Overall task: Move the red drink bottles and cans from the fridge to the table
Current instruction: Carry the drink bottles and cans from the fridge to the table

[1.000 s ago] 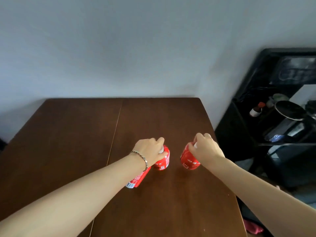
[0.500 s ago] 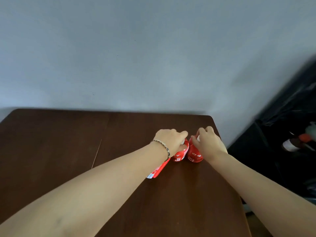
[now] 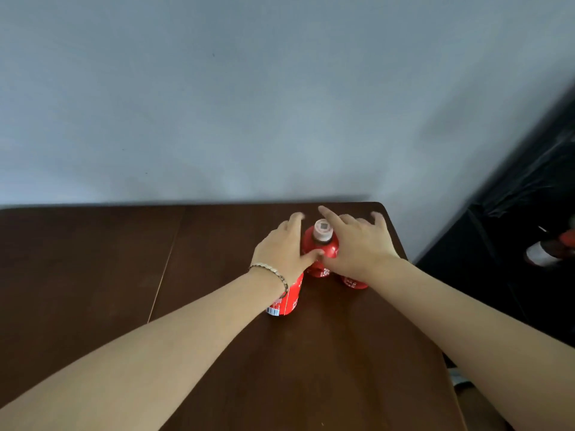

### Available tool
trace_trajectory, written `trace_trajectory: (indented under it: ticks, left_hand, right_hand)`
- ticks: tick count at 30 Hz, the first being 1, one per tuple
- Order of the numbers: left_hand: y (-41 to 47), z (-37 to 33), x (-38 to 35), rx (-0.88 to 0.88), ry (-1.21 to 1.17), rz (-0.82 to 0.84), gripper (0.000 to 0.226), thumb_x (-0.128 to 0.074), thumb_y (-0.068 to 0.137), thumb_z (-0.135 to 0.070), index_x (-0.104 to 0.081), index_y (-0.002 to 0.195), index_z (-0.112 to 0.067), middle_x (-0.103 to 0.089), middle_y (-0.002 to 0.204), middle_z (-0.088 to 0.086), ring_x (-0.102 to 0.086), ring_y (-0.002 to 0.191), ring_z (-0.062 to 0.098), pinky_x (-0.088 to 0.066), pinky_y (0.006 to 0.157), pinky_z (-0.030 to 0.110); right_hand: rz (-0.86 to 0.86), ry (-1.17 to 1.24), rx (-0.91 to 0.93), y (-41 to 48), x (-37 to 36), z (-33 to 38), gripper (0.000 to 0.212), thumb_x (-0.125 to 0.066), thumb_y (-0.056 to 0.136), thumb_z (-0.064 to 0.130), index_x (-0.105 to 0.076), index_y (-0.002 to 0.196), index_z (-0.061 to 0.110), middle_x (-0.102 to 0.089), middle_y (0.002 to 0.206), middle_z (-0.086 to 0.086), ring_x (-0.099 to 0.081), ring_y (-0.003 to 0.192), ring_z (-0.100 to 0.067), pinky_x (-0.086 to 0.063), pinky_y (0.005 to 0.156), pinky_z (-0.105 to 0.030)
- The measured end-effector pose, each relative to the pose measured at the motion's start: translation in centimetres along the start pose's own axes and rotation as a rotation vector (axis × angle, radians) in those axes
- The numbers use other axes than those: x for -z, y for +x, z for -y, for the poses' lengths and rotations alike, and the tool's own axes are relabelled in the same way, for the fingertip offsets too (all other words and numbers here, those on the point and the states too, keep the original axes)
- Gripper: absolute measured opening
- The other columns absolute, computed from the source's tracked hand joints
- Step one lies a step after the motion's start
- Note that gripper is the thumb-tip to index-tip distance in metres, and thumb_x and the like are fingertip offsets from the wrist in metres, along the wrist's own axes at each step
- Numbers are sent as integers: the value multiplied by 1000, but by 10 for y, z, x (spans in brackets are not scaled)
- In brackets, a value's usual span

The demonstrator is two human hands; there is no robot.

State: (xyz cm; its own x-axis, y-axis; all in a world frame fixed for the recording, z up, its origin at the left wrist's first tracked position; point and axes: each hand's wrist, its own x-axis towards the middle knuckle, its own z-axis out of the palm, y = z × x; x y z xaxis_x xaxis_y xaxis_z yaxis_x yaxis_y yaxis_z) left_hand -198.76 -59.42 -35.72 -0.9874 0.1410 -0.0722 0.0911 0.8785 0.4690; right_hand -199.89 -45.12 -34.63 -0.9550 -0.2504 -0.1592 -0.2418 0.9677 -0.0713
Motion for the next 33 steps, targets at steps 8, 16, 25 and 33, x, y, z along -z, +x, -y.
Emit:
trace_trajectory:
  ticks: [8, 16, 25, 33]
  left_hand:
    - [-49, 35, 7, 168, 80, 146, 81, -74, 70, -46, -30, 136, -30, -44, 126, 0, -45, 119, 23, -42, 98, 34]
    - [-23, 29, 11, 188, -37, 165, 61, -76, 72, -27, -42, 122, -22, -52, 118, 4, -53, 109, 24, -44, 89, 31]
    - [-1, 30, 8, 58, -57, 214, 70, -72, 75, -13, -39, 135, -27, -28, 140, 6, -42, 124, 28, -42, 100, 35]
    - [-5, 21, -5, 117, -95, 139, 74, -80, 69, -25, -43, 132, -35, -18, 143, 7, -35, 129, 30, -37, 104, 37]
  right_hand:
    - [71, 251, 25, 16, 9, 5, 41, -60, 87, 43, -49, 124, 28, -61, 118, -1, -56, 109, -21, -48, 84, -36]
    - [25, 164, 133, 7, 3, 0, 42, -58, 87, 45, -49, 124, 30, -62, 117, 3, -57, 108, -19, -45, 81, -30]
    - [-91, 74, 66, -8, -15, -17, 83, -64, 78, 56, -22, 146, 34, -32, 152, 5, -17, 144, -16, 1, 117, -41]
    - [-51, 793, -317, -40, -56, -49, 92, -84, 67, 20, -29, 141, 30, -50, 137, -2, -50, 123, -22, -43, 98, -35]
